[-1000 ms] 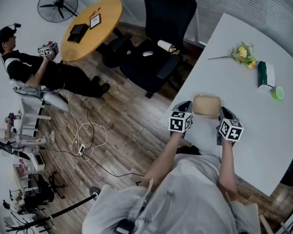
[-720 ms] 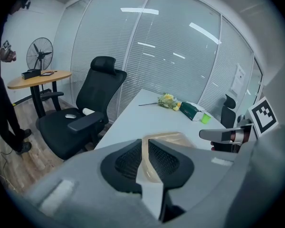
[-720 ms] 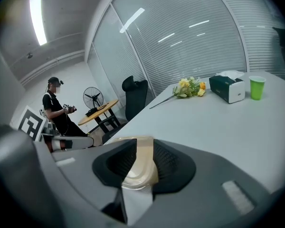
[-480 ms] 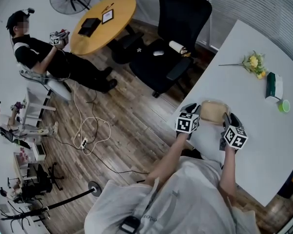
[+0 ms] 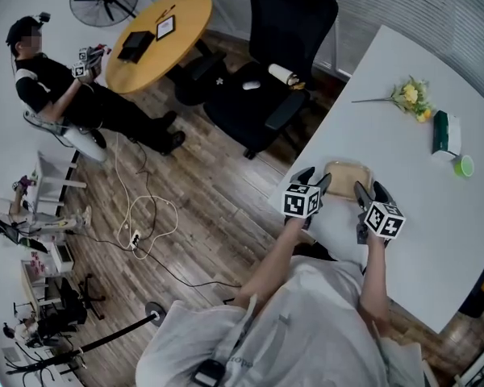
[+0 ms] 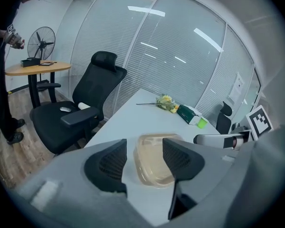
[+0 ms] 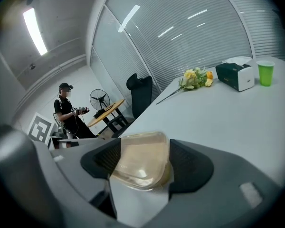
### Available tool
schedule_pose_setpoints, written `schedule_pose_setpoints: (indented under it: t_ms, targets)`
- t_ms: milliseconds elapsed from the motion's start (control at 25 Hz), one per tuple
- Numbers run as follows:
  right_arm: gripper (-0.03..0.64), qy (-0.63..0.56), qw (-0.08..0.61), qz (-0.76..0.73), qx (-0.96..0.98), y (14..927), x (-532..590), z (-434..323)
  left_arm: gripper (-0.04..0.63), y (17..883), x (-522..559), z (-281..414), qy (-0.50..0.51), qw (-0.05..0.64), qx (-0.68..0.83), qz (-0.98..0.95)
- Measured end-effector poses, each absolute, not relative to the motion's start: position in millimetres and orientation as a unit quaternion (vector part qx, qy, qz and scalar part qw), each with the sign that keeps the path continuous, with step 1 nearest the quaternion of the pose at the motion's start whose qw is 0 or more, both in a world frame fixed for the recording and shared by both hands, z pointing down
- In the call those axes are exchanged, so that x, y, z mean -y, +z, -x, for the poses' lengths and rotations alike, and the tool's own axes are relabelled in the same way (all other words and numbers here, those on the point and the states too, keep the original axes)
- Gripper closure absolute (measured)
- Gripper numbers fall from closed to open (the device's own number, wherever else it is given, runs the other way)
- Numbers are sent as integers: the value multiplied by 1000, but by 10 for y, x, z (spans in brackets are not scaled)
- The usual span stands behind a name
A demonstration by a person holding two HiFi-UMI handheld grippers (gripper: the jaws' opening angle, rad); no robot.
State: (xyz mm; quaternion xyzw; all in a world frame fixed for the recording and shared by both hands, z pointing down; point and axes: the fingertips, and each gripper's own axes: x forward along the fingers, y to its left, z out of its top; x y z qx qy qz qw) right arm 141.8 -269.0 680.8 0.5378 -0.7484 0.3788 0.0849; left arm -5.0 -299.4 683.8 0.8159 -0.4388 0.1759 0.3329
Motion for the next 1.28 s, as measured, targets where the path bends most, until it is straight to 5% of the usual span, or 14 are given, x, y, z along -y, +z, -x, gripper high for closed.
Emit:
schedule_pose_setpoints:
  t_ms: [480, 1280]
  targets:
    - [275, 378, 90, -537, 749, 6802, 2697, -1373, 238, 6903, 2965, -38, 185, 345, 411, -823]
    - [331, 382, 118, -512, 760, 6934, 2597, -1302, 239, 7033, 2835, -284, 191, 363, 381, -829]
